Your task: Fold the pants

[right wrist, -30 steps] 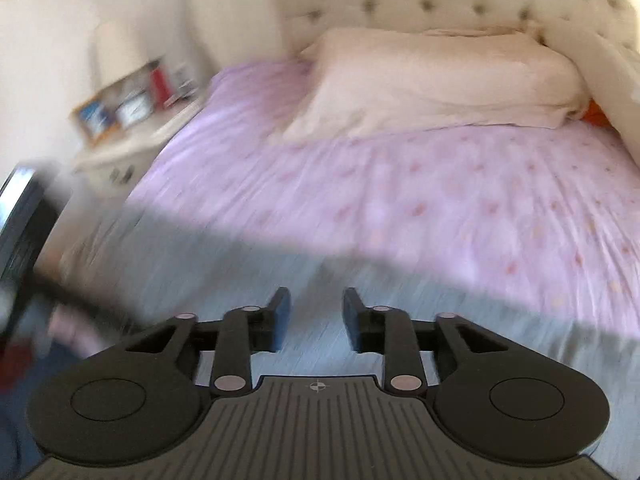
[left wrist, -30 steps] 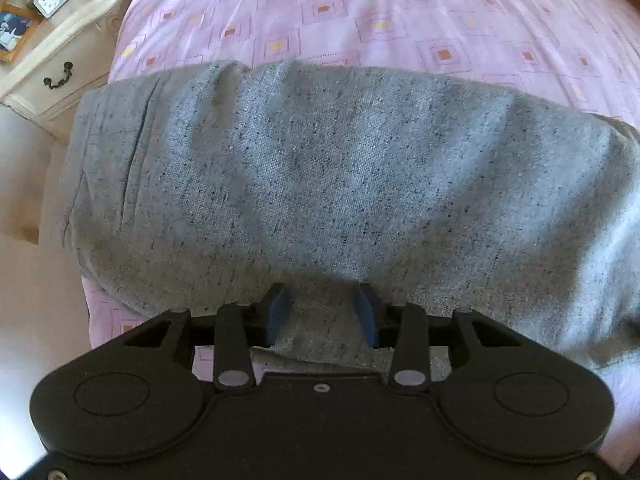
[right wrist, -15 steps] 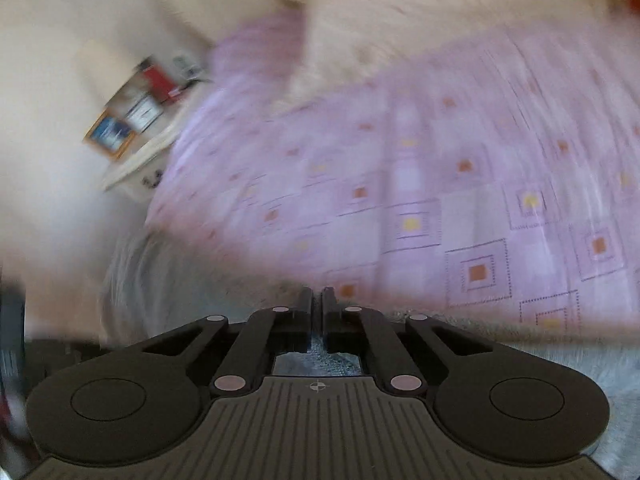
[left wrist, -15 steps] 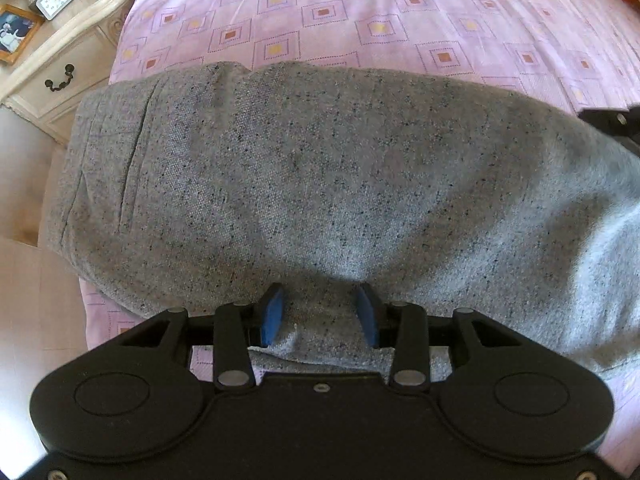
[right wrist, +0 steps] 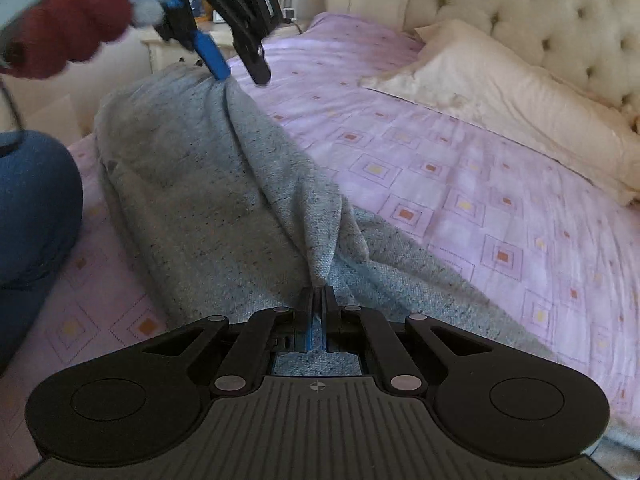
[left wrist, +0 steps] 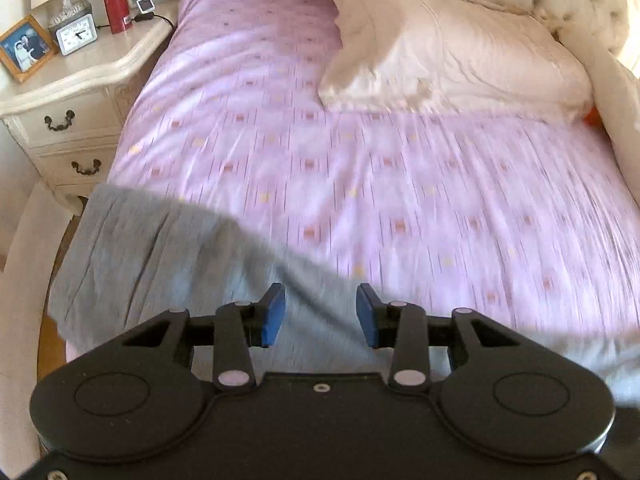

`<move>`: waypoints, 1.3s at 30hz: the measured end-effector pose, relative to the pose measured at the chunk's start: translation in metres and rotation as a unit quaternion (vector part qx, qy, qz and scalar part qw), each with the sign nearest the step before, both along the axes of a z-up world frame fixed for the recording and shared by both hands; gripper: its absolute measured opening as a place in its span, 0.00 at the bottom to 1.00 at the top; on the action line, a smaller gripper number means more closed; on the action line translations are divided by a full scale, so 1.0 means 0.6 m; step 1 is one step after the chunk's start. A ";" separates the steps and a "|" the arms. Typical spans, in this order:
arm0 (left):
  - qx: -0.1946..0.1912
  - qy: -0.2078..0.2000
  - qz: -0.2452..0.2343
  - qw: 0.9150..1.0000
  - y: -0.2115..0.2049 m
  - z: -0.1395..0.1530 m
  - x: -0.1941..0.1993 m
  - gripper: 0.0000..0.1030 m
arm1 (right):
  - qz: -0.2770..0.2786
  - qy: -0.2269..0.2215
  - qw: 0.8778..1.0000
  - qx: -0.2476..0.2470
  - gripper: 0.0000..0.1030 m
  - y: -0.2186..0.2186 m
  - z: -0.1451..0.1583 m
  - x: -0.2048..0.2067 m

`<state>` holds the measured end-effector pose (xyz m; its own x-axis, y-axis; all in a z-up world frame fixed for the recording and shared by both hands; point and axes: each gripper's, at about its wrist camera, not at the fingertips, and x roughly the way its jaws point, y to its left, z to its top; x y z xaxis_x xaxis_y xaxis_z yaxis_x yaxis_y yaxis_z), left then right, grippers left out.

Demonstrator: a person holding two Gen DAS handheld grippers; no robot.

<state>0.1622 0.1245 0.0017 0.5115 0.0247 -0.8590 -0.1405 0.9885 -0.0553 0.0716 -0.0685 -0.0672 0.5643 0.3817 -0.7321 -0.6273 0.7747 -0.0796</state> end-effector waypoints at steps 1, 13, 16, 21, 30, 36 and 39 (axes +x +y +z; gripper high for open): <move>-0.002 0.005 0.010 1.000 0.003 -0.005 0.018 0.46 | 0.000 -0.003 1.000 0.000 0.04 0.000 -0.003 -0.003; -0.076 0.078 0.093 0.990 0.066 -0.117 -0.020 0.51 | -0.068 0.027 0.978 0.194 0.29 -0.063 0.076 0.048; -0.093 0.071 0.096 0.988 0.074 -0.117 -0.036 0.50 | -0.085 0.086 0.964 0.236 0.47 -0.060 0.078 0.120; -0.054 0.079 0.074 0.993 0.057 -0.119 -0.023 0.50 | -0.110 0.201 0.946 0.231 0.47 -0.023 0.024 0.242; -0.038 0.072 0.062 0.995 0.056 -0.123 -0.028 0.50 | -0.151 0.520 0.766 0.348 0.32 -0.016 -0.093 0.321; -0.034 0.069 0.058 0.995 0.055 -0.121 -0.033 0.50 | -0.080 0.265 0.884 0.377 0.04 -0.006 0.030 0.262; -0.042 0.068 0.061 0.995 0.058 -0.122 -0.033 0.50 | -0.077 0.124 0.913 0.381 0.01 -0.018 0.075 0.233</move>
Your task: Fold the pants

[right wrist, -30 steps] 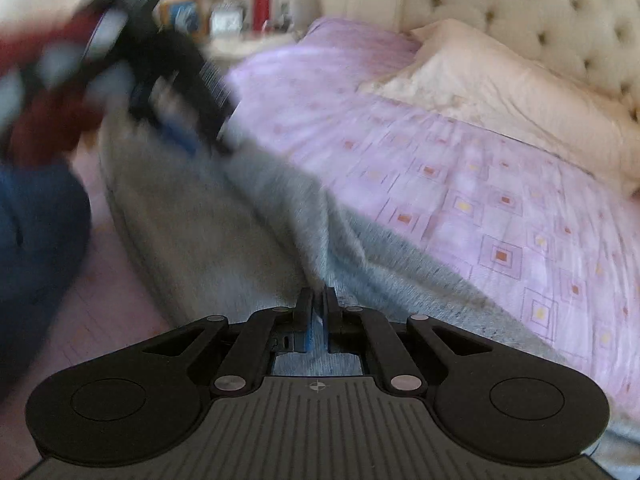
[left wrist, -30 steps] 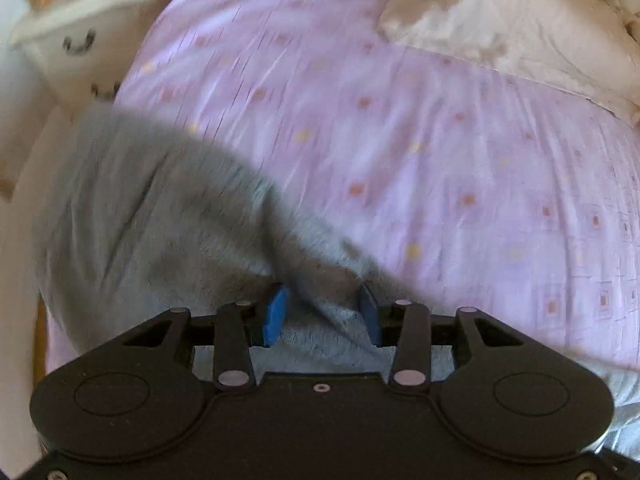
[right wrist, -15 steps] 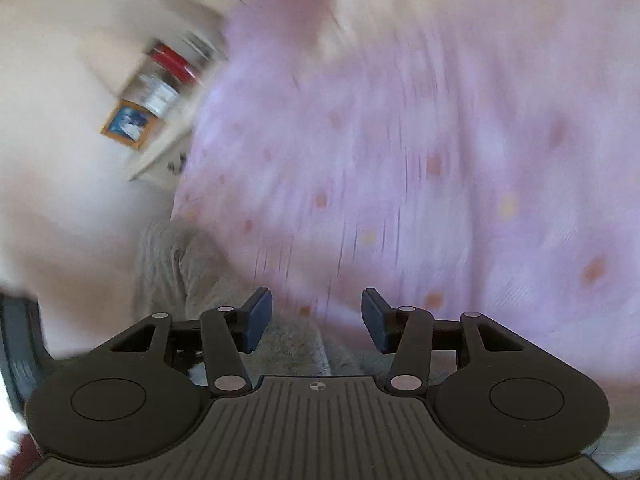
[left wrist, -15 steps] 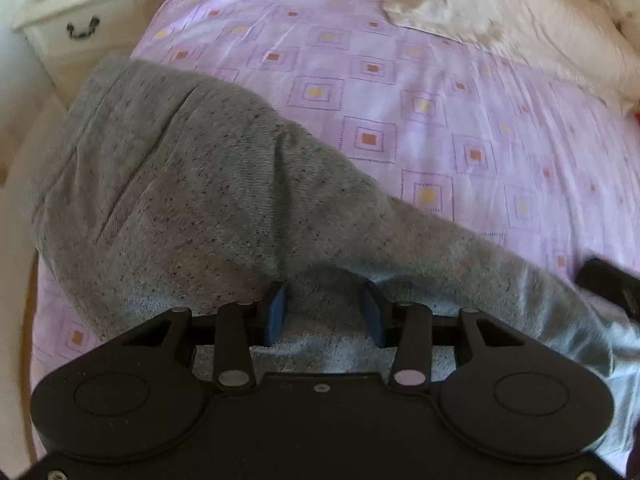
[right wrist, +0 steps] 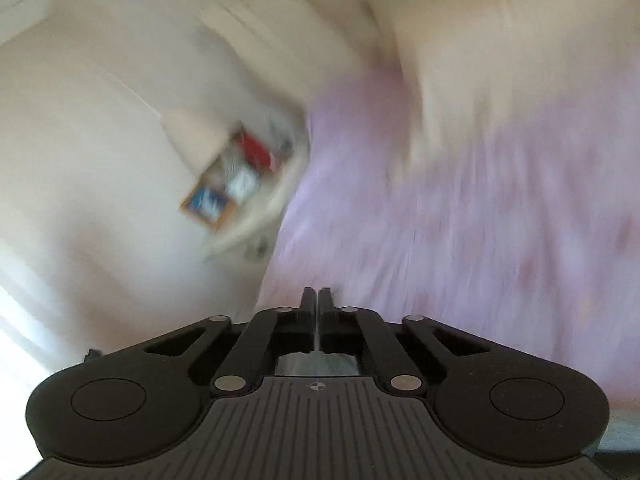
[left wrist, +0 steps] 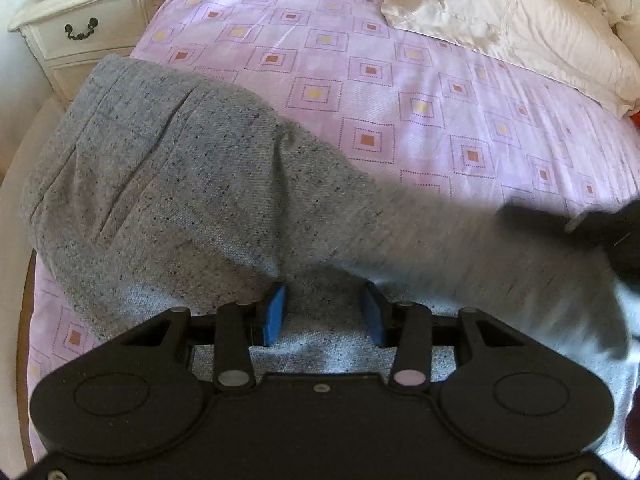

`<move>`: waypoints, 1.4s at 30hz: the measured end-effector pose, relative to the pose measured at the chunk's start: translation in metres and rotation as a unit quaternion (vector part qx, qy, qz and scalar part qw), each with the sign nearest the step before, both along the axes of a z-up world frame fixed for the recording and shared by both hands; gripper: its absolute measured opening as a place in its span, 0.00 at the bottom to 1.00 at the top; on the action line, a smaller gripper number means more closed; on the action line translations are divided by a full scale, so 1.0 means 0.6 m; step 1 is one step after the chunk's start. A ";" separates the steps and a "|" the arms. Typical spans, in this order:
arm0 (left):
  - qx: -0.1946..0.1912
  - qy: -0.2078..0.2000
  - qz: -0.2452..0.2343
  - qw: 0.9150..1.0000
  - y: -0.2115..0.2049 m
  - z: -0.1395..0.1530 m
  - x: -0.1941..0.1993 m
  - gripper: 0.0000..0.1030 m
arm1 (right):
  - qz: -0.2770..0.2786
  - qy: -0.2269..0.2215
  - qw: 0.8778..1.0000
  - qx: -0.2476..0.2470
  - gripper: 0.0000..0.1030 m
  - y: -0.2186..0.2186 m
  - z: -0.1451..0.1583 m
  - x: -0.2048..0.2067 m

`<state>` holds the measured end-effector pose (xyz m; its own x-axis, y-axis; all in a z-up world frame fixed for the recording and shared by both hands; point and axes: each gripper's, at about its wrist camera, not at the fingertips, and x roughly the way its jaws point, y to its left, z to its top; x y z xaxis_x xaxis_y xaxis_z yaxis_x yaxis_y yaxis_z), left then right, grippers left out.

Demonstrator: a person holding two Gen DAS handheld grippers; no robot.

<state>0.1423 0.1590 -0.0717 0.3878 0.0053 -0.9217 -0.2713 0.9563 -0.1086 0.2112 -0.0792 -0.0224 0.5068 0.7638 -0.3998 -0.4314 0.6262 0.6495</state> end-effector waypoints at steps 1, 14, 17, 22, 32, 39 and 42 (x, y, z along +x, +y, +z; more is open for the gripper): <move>-0.002 0.000 0.001 1.000 0.002 -0.001 0.001 0.50 | -0.014 -0.027 0.999 -0.036 0.01 0.003 0.006 -0.002; -0.007 -0.004 0.003 1.000 0.001 0.000 0.001 0.51 | 0.041 0.058 0.995 -0.075 0.40 0.075 -0.008 0.072; -0.006 -0.005 0.002 1.000 0.000 0.000 0.001 0.51 | 0.085 0.070 0.986 -0.123 0.40 0.122 -0.024 0.082; -0.012 -0.006 0.005 1.000 0.003 -0.001 0.001 0.52 | 0.112 0.126 0.968 -0.186 0.40 0.158 -0.062 0.086; -0.038 -0.044 0.005 0.998 0.031 0.047 -0.013 0.50 | 0.073 -0.075 0.966 -0.237 0.09 0.156 -0.015 0.055; 0.030 -0.047 0.090 0.994 0.135 0.047 -0.002 0.51 | 0.067 -0.059 0.957 -0.276 0.12 0.178 -0.098 0.087; -0.013 -0.014 0.102 0.995 0.181 0.014 -0.003 0.57 | 0.016 -0.061 0.958 -0.279 0.08 0.181 -0.101 0.112</move>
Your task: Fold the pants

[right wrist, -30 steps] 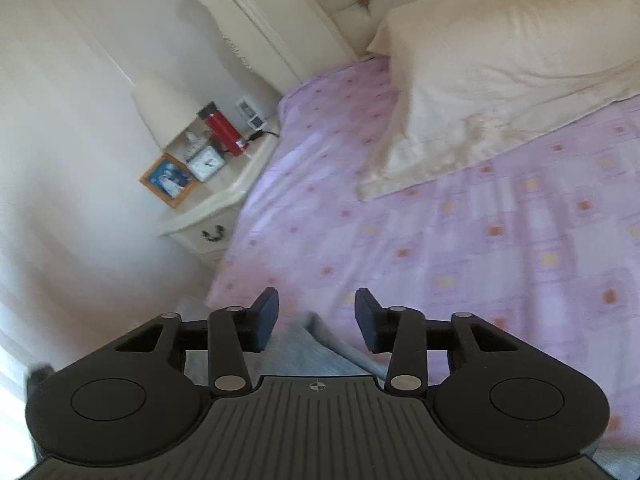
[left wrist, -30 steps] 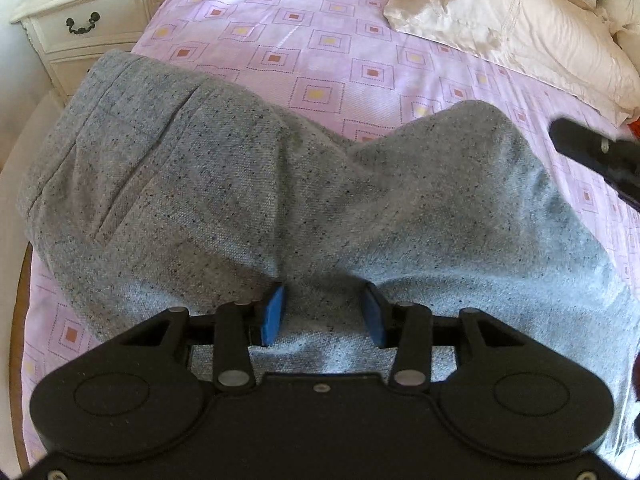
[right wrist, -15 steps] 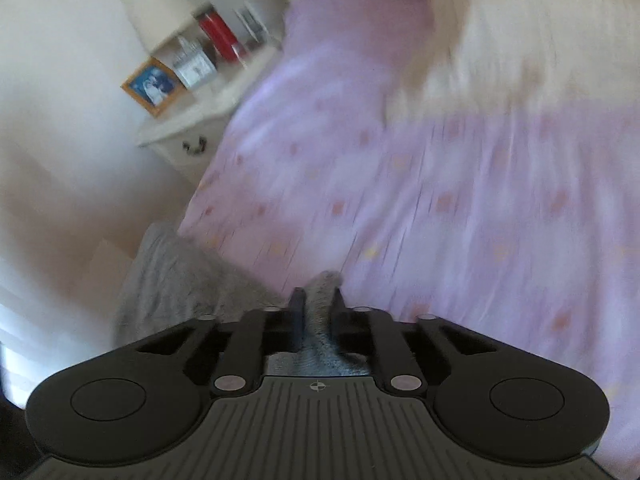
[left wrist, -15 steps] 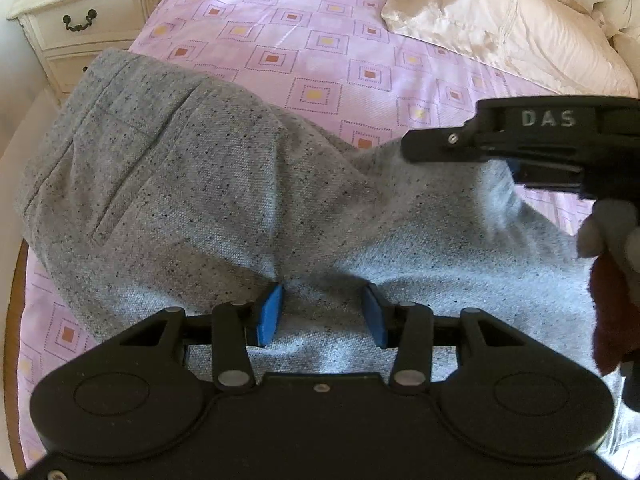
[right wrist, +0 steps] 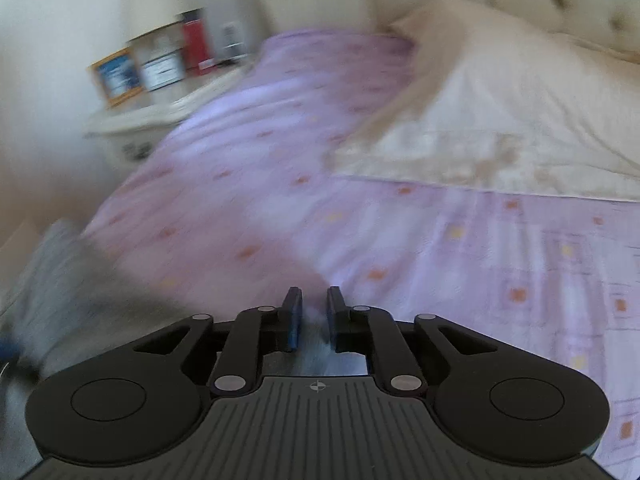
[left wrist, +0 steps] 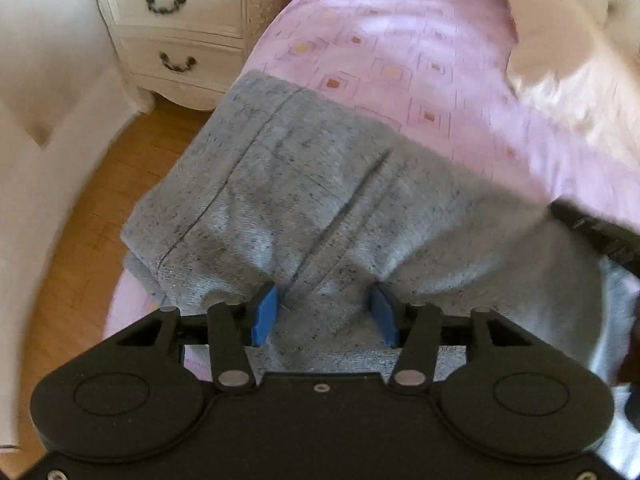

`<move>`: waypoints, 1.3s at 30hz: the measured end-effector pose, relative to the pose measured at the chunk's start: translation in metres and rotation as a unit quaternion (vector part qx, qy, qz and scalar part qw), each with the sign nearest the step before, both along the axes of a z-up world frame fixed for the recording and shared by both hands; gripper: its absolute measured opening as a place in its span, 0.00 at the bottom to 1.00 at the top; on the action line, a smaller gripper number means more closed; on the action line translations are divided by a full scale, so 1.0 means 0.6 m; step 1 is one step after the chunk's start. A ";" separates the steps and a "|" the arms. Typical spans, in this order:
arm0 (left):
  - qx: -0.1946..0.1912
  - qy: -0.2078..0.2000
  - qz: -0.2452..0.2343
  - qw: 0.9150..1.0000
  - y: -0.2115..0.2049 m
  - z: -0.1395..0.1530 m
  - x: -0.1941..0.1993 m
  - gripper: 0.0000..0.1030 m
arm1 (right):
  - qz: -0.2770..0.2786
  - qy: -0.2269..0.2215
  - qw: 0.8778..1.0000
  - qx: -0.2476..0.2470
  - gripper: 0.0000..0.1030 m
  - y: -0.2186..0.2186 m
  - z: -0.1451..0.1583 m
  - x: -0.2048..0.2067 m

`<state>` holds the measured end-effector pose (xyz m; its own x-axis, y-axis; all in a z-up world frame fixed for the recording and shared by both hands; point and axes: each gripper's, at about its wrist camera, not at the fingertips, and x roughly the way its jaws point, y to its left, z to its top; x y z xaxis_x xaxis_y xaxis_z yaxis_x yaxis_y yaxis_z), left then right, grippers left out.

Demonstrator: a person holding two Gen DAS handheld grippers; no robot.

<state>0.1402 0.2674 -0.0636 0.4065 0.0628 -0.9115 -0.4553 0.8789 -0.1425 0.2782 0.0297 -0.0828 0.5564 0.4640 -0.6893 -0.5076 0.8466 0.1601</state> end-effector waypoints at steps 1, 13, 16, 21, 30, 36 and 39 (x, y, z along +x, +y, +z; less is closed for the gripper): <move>0.002 0.005 -0.011 1.000 0.002 0.002 0.000 0.57 | -0.020 0.002 1.000 0.002 0.08 -0.001 0.003 0.013; -0.002 -0.001 -0.046 0.999 -0.044 0.042 -0.011 0.52 | 0.024 -0.009 1.000 0.012 0.10 -0.100 0.081 -0.189; -0.032 -0.005 -0.101 0.994 -0.096 0.046 -0.010 0.54 | 0.047 0.034 0.997 -0.049 0.10 -0.124 0.040 -0.276; -0.067 0.093 -0.143 0.983 -0.156 -0.010 -0.014 0.54 | 0.054 0.100 0.992 -0.047 0.10 -0.173 0.026 -0.374; -0.001 0.074 -0.220 0.973 -0.241 0.031 -0.016 0.55 | -0.070 -0.043 0.995 -0.054 0.11 -0.259 0.087 -0.276; 0.017 -0.003 -0.187 0.982 -0.264 0.039 0.029 0.56 | -0.068 -0.047 0.996 -0.020 0.16 -0.280 0.053 -0.187; 0.035 0.046 -0.195 0.979 -0.267 -0.014 0.032 0.56 | 0.000 -0.029 1.000 0.003 0.31 -0.272 0.051 -0.175</move>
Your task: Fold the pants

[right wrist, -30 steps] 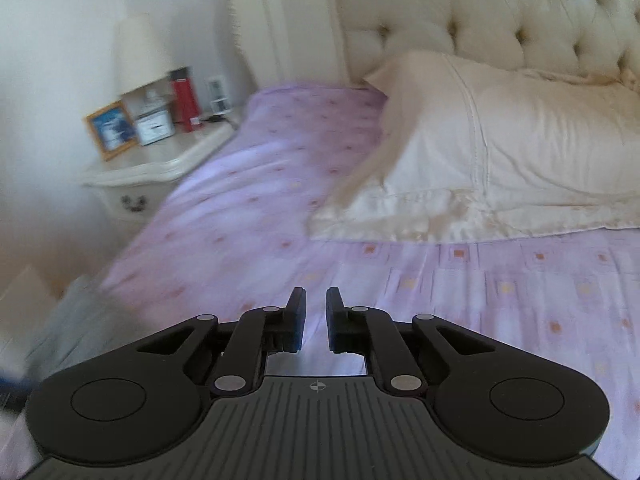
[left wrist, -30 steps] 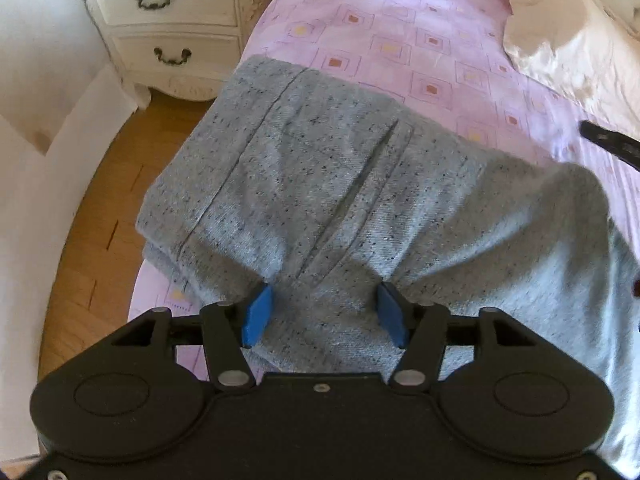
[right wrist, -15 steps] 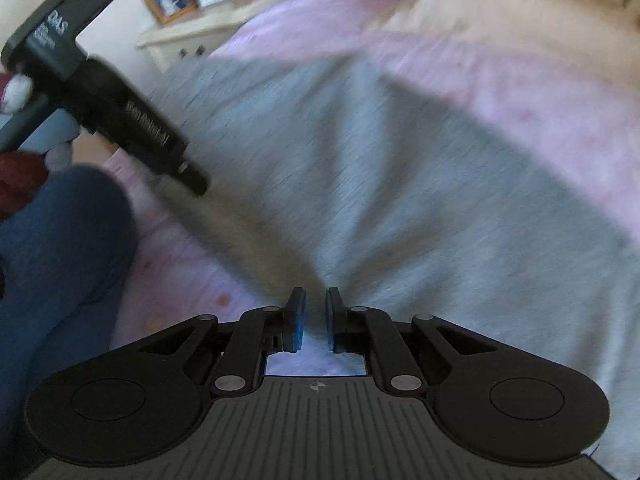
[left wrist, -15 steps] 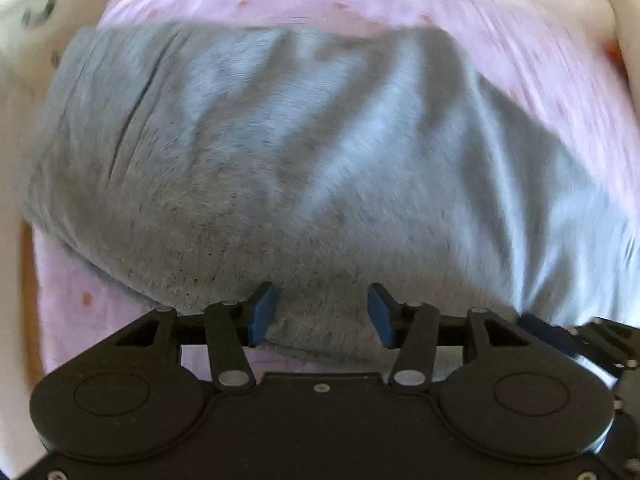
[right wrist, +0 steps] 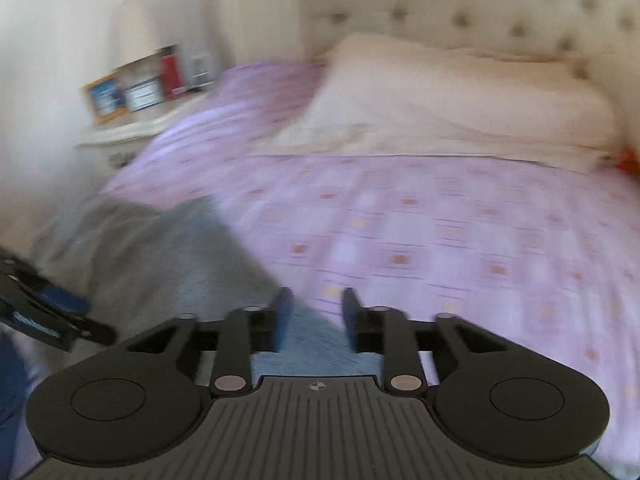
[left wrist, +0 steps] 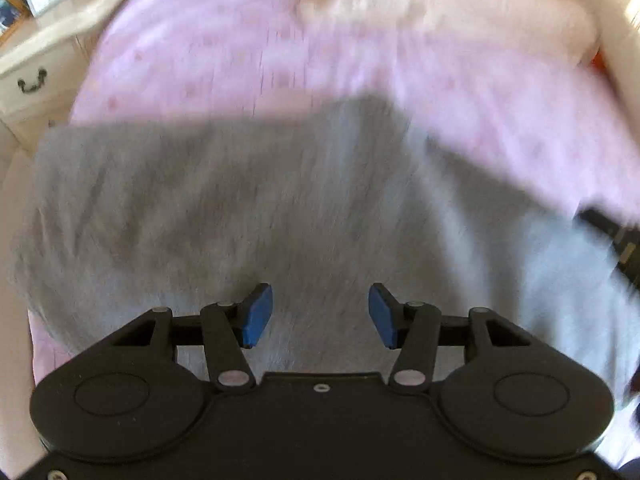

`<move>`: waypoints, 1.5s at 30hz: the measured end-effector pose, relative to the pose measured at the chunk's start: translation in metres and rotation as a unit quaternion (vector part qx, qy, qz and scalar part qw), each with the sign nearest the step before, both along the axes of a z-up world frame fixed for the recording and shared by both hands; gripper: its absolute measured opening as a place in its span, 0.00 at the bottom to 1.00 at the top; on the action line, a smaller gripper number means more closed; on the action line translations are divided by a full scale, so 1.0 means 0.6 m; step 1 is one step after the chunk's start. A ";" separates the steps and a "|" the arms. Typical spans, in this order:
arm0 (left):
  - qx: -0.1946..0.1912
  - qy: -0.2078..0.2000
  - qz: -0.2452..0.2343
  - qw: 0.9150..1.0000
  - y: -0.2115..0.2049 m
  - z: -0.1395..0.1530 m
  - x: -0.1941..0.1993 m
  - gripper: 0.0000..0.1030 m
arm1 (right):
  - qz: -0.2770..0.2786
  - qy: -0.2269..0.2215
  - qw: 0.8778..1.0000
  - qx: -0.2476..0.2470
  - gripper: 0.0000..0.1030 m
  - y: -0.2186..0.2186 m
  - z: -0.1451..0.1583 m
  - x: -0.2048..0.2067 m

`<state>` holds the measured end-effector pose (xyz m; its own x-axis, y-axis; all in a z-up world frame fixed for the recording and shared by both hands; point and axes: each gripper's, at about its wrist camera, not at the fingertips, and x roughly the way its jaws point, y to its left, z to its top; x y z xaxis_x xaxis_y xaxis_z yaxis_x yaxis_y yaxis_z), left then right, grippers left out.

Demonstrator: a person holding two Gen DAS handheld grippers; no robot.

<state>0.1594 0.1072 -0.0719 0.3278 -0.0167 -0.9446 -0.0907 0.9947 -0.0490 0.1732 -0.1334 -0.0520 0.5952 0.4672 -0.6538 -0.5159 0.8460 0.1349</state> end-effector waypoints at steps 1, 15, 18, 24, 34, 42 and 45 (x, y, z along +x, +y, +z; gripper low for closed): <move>0.008 0.017 -0.010 1.000 -0.001 -0.019 -0.004 0.59 | 0.023 0.003 1.000 -0.001 0.31 0.007 0.000 0.004; 0.039 -0.026 -0.032 0.998 -0.017 -0.025 -0.020 0.63 | 0.149 -0.033 0.984 -0.094 0.02 0.070 -0.019 -0.076; 0.041 -0.028 -0.033 0.998 -0.024 -0.020 -0.029 0.64 | 0.126 -0.022 0.987 -0.093 0.02 0.066 -0.030 -0.063; 0.039 -0.030 -0.033 0.998 -0.022 -0.020 -0.031 0.64 | -0.014 -0.023 0.998 -0.061 0.03 0.035 -0.039 0.022; 0.005 -0.013 -0.024 1.000 -0.009 0.002 -0.020 0.55 | -0.046 -0.057 0.997 -0.004 0.04 0.003 0.014 -0.041; -0.045 -0.075 0.052 0.995 0.016 0.032 0.091 0.55 | -0.049 0.001 0.998 -0.050 0.04 0.028 -0.035 -0.081; -0.061 -0.072 0.072 0.993 0.029 0.007 0.142 0.55 | -0.076 0.003 0.997 -0.033 0.04 0.014 -0.046 -0.089</move>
<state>0.2445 0.1244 -0.0680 0.4670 -0.0718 -0.8813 -0.2144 0.9578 -0.1916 0.1200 -0.1249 -0.0798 0.6519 0.3268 -0.6842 -0.3797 0.9218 0.0785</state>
